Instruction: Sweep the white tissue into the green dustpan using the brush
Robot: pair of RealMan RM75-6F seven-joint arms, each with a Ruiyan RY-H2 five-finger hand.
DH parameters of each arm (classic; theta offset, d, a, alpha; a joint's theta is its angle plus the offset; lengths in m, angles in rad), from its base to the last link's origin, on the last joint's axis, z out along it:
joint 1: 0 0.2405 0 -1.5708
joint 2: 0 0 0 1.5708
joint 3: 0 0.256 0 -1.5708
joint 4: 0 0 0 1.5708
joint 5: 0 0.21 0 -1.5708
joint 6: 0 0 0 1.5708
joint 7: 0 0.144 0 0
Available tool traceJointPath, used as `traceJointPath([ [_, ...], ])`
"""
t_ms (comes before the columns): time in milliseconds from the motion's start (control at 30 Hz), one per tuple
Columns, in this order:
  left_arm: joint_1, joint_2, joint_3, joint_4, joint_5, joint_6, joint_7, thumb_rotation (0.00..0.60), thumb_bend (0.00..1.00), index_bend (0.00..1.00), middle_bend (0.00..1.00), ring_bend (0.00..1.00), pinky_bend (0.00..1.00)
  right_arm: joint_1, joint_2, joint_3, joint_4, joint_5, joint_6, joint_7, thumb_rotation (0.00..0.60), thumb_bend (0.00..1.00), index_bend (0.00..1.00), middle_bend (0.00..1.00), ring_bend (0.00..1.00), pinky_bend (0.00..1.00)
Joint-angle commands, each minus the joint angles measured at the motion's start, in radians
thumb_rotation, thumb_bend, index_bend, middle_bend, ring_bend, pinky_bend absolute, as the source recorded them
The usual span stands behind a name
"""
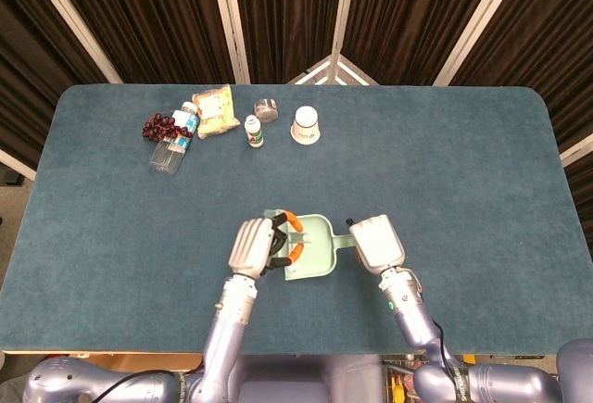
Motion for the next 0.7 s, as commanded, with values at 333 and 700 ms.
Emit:
traceJointPath([
  [333, 0.001, -0.012, -0.02, -0.03, 0.072, 0.015, -0.07, 0.6, 0.66, 0.77, 1.0, 1.0, 1.0, -0.001, 0.009, 0.0, 0.001, 0.006, 0.002, 0.002, 0.6, 0.38, 0.54, 0.81, 0.78, 0.84],
  [700, 0.058, 0.126, -0.033, -0.122, 0.077, 0.012, -0.098, 0.6, 0.66, 0.77, 1.0, 1.0, 1.0, 0.007, -0.014, -0.001, 0.025, 0.027, -0.006, -0.015, 0.6, 0.39, 0.54, 0.81, 0.78, 0.84],
])
